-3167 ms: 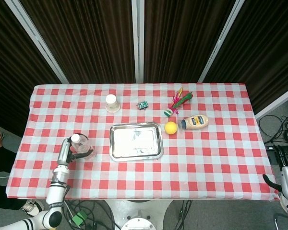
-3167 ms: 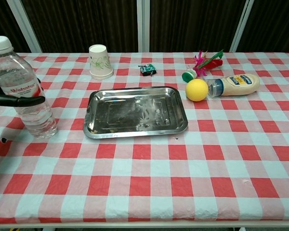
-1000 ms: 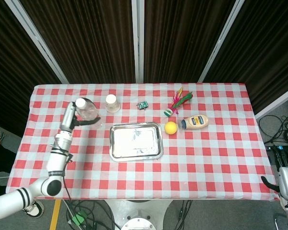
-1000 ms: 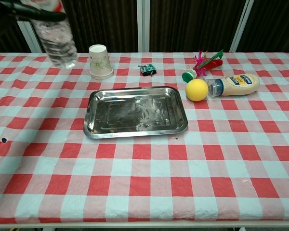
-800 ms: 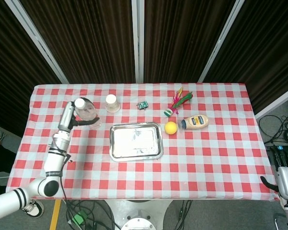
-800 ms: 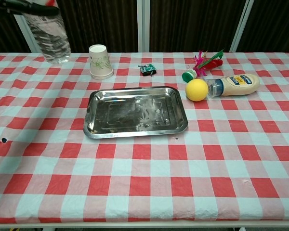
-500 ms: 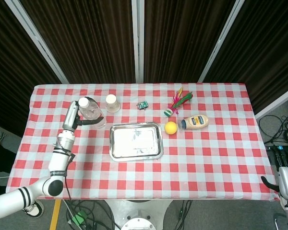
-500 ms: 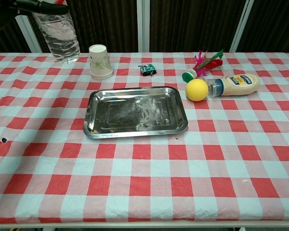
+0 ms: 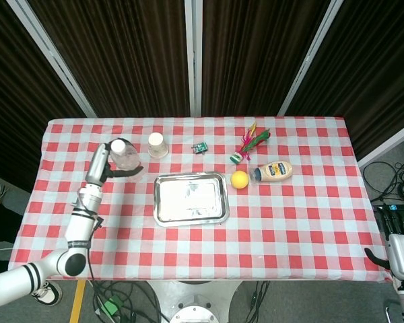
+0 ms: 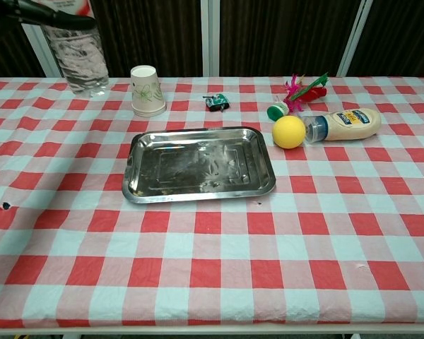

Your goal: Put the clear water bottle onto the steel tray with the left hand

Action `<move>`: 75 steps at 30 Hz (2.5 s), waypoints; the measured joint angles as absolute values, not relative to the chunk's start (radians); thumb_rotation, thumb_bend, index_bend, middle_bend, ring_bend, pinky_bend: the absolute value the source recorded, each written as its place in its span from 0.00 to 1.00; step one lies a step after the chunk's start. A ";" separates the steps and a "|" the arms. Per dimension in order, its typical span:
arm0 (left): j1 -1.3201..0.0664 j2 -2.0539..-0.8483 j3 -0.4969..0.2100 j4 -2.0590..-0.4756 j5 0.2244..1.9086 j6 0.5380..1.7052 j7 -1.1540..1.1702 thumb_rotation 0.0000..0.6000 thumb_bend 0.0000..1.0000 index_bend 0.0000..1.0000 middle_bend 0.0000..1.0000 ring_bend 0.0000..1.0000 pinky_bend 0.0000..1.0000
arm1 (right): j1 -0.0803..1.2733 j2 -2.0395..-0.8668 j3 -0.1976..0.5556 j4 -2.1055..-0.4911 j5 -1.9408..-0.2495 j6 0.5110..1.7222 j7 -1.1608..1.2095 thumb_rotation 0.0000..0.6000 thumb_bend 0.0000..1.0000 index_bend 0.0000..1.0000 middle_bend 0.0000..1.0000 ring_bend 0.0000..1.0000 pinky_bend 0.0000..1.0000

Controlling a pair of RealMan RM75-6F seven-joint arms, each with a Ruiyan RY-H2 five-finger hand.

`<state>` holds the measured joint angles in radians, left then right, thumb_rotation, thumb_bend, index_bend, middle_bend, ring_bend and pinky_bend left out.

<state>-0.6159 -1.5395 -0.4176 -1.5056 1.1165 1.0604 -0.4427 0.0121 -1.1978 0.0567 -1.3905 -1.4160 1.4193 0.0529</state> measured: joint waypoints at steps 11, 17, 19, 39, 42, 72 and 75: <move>-0.597 -1.504 -0.418 -1.530 1.092 1.069 -0.427 1.00 0.14 0.55 0.61 0.48 0.54 | 0.018 -1.193 0.053 -1.396 -1.418 1.403 0.059 1.00 0.14 0.01 0.07 0.00 0.00; -0.602 -1.610 -0.387 -1.517 1.111 1.091 -0.426 1.00 0.14 0.55 0.61 0.48 0.54 | 0.009 -1.189 0.058 -1.392 -1.414 1.422 0.080 1.00 0.14 0.01 0.07 0.00 0.00; -0.606 -1.672 -0.370 -1.499 1.119 1.099 -0.427 1.00 0.14 0.55 0.61 0.48 0.54 | 0.010 -1.188 0.059 -1.392 -1.415 1.421 0.084 1.00 0.14 0.01 0.08 0.00 0.00; -0.689 -2.077 -0.367 -1.142 1.181 1.177 -0.473 1.00 0.12 0.55 0.62 0.48 0.53 | 0.009 -1.184 0.056 -1.392 -1.412 1.412 0.103 1.00 0.14 0.01 0.07 0.00 0.00; -0.698 -2.103 -0.366 -1.077 1.194 1.171 -0.487 1.00 0.12 0.55 0.62 0.48 0.53 | 0.012 -1.181 0.056 -1.394 -1.409 1.404 0.106 1.00 0.14 0.01 0.08 0.00 0.00; -0.721 -2.036 -0.427 -1.148 1.271 1.154 -0.576 1.00 0.00 0.15 0.24 0.20 0.26 | 0.016 -1.178 0.062 -1.398 -1.387 1.385 0.110 1.00 0.14 0.01 0.07 0.00 0.00; -0.711 -1.970 -0.470 -1.274 1.235 1.151 -0.535 1.00 0.00 0.15 0.23 0.20 0.25 | 0.016 -1.178 0.063 -1.398 -1.388 1.386 0.106 1.00 0.14 0.01 0.07 0.00 0.00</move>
<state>-0.7112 -1.9696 -0.4696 -1.2739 1.2350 1.1507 -0.5350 0.0163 -1.1785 0.0627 -1.3983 -1.3875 1.3862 0.1055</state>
